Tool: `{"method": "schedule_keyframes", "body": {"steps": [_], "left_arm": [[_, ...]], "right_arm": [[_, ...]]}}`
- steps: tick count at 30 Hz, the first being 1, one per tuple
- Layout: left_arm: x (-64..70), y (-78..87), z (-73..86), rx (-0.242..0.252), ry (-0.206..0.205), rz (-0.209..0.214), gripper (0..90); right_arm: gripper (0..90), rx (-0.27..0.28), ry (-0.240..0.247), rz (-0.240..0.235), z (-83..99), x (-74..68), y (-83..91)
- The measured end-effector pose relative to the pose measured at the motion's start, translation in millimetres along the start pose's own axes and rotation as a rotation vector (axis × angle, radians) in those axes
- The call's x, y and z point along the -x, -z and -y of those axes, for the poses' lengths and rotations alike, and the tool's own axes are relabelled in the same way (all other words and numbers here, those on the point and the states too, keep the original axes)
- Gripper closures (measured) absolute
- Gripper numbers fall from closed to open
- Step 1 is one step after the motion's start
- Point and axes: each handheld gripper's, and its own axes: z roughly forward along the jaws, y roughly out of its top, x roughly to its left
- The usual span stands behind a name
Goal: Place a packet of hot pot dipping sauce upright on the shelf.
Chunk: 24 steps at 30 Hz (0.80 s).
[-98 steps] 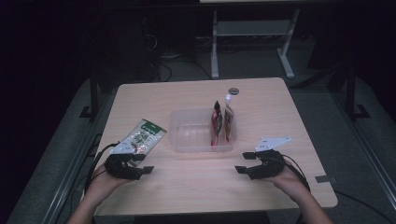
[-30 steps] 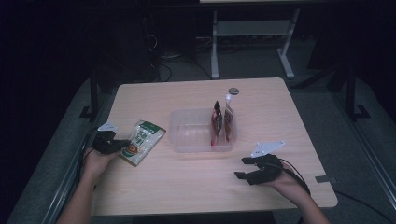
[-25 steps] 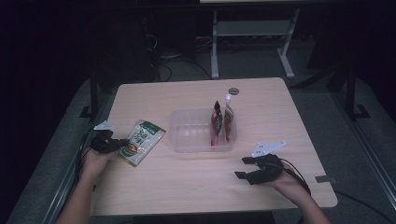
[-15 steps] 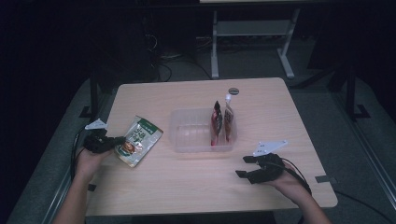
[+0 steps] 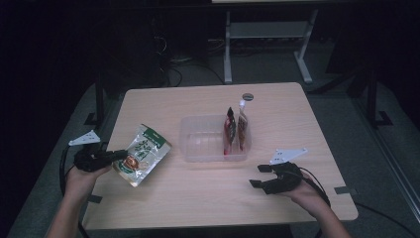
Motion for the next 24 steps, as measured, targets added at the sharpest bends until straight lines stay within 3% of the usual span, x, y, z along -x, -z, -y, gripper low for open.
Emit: {"method": "schedule_keyframes", "body": {"steps": [6, 11, 19, 24], "left_arm": [[26.3, 14.2, -1.1, 0.019, -0.061, 0.048, 90.0], [48.5, 18.2, -5.5, 0.033, -0.107, 0.13, 90.0], [84.6, -10.0, -20.8, -0.008, -0.203, 0.251, 90.0], [104.1, -30.8, -28.9, -0.018, -0.245, 0.328, 90.0]], "right_arm": [[35.7, 0.004, -0.02, -0.025, -2.8, 1.5, -0.7], [36.0, -0.001, -0.034, -0.042, -5.3, 2.4, -2.4], [37.1, 0.021, -0.026, -0.102, -13.3, -2.4, -5.4], [39.5, 0.044, -0.015, -0.184, -27.3, -4.1, -13.0]]}}
